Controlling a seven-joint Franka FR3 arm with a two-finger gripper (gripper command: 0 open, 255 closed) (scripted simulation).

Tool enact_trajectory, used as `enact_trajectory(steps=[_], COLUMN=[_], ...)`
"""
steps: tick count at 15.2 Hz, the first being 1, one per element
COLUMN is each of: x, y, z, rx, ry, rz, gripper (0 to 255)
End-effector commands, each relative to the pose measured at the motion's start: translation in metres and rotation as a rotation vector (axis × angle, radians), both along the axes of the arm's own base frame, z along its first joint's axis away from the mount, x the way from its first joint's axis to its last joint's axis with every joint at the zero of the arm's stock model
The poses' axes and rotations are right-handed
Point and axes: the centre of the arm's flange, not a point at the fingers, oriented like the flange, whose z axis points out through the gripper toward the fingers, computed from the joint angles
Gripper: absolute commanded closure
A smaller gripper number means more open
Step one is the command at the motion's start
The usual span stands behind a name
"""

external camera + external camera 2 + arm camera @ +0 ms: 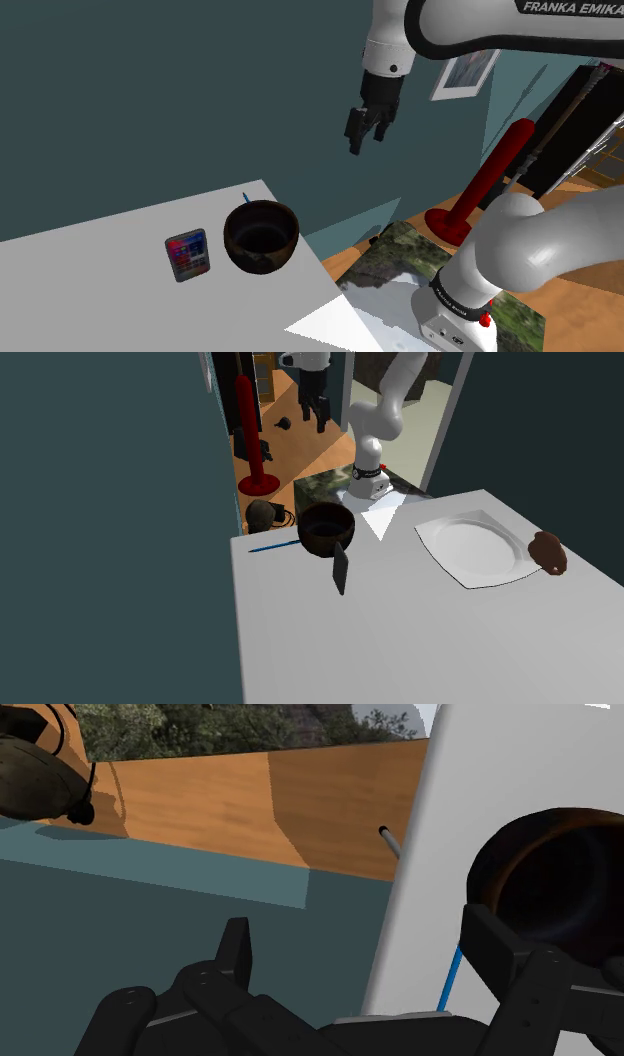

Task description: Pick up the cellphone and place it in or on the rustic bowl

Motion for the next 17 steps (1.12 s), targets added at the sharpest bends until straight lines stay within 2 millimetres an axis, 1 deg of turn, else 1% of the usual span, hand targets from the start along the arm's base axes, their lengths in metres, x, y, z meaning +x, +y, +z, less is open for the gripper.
enact_trajectory(steps=[1, 17], x=[0.006, 0.074], y=[0.023, 0.206], z=[-0.008, -0.071], rx=[0.005, 0.039], ry=[-0.004, -0.028], rz=[0.003, 0.035], gripper=[0, 0])
